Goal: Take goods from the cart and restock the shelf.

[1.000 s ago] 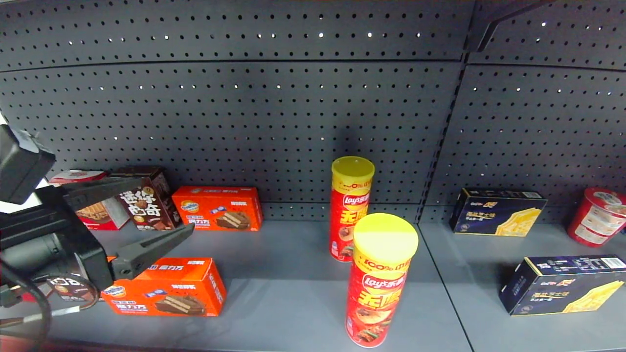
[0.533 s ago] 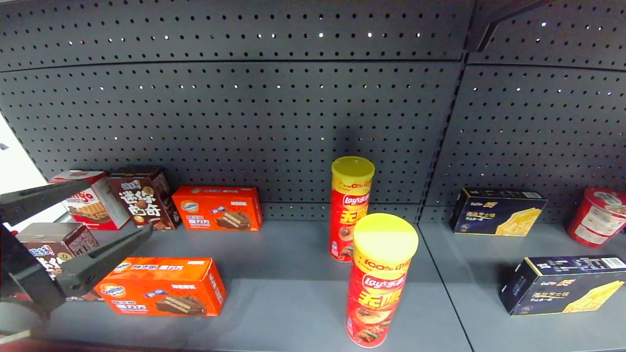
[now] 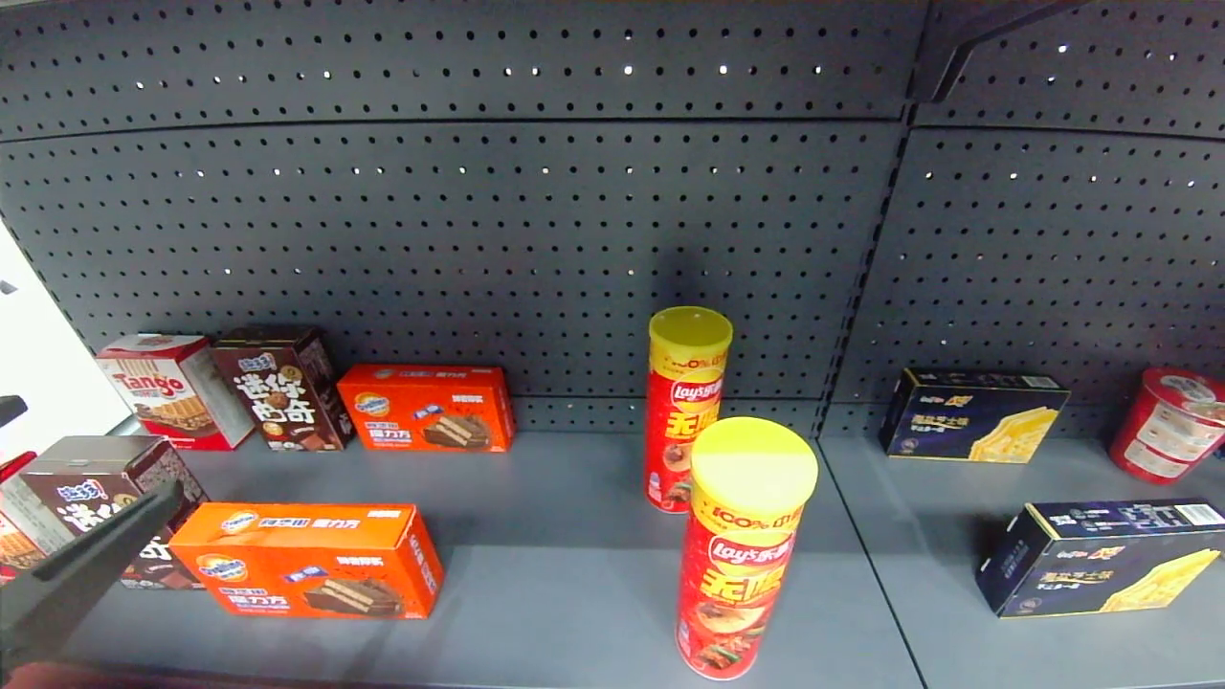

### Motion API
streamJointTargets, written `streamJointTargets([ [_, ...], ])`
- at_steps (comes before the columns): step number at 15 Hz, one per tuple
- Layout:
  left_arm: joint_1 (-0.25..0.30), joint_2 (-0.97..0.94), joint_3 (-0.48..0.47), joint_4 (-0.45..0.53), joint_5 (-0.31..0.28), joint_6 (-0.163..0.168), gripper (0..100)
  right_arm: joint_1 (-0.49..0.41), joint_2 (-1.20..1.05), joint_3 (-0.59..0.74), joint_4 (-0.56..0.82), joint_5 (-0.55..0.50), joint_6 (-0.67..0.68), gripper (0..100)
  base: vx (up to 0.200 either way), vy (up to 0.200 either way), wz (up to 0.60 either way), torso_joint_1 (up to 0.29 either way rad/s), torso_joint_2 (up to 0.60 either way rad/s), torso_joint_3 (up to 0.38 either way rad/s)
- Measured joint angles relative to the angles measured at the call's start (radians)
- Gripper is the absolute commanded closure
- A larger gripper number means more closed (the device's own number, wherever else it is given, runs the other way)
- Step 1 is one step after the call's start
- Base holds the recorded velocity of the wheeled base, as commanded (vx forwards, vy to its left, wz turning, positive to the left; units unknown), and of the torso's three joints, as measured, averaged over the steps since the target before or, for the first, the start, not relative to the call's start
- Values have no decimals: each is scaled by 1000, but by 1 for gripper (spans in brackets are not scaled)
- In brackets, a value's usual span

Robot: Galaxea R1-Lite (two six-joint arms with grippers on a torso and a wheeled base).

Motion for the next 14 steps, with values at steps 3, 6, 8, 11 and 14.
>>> streamJointTargets([
  [3, 0, -60, 16, 103, 11, -2, 0, 6, 31, -89, 22, -12, 6, 0, 0, 0, 0, 0, 0, 0],
  [6, 0, -98, 13, 124, 13, -12, 0, 52, 202, -285, 69, 16, -8, 0, 0, 0, 0, 0, 0, 0],
  [8, 0, -109, 13, 124, 13, -17, 0, 115, 372, -445, 130, 50, -24, 0, 0, 0, 0, 0, 0, 0],
  [11, 0, -113, 11, 124, 14, -43, 0, 216, 615, -604, 180, 73, -33, 0, 0, 0, 0, 0, 0, 0],
  [14, 0, -113, 11, 124, 13, -58, 0, 256, 810, -654, 183, 76, -13, 0, 0, 0, 0, 0, 0, 0],
])
